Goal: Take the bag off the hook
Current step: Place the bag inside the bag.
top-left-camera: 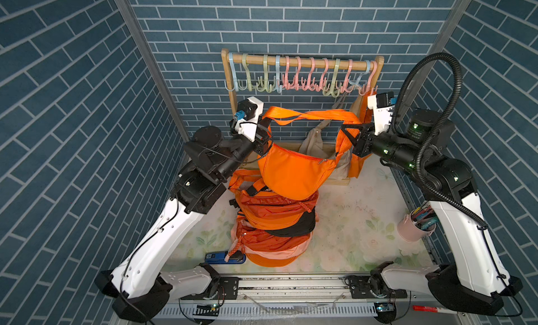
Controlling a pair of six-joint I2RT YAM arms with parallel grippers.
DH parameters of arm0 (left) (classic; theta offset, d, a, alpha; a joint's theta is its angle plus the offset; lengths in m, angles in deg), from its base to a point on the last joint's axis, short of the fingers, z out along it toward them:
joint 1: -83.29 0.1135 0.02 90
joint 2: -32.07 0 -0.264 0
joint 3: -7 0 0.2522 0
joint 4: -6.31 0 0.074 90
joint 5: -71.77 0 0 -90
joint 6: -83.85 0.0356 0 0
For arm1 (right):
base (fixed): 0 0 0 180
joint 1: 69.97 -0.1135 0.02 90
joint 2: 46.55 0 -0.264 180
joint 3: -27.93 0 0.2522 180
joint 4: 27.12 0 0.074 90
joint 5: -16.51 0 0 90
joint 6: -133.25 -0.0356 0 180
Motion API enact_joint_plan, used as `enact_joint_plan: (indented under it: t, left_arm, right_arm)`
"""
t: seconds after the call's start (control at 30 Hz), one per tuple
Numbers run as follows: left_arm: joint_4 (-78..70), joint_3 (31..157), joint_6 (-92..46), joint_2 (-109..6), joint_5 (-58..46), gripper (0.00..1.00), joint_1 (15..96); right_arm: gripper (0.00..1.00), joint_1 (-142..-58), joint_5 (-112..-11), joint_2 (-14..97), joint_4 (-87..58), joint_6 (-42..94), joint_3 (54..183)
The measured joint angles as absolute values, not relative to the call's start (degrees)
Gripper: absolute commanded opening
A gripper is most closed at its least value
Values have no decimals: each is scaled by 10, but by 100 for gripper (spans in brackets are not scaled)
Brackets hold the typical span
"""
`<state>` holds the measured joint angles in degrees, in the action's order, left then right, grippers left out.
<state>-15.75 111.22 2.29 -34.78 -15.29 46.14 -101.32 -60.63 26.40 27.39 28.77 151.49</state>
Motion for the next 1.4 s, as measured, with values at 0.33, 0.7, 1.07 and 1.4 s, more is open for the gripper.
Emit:
enact_joint_plan:
  t: [0.33, 0.7, 1.07, 1.4]
  left_arm:
    - [-275, 1085, 21, -232, -159, 0, 461]
    - [-398, 1142, 23, -205, -119, 0, 461]
    - [-454, 1163, 18, -193, -111, 0, 460]
    - [-434, 989, -24, -154, -222, 0, 461]
  right_arm:
    - [0, -1071, -624, 250, 284, 303, 1514]
    - [0, -1123, -638, 243, 308, 307, 1541]
    - [0, -1152, -663, 244, 318, 318, 1545]
    - [0, -1148, -725, 245, 280, 320, 1378]
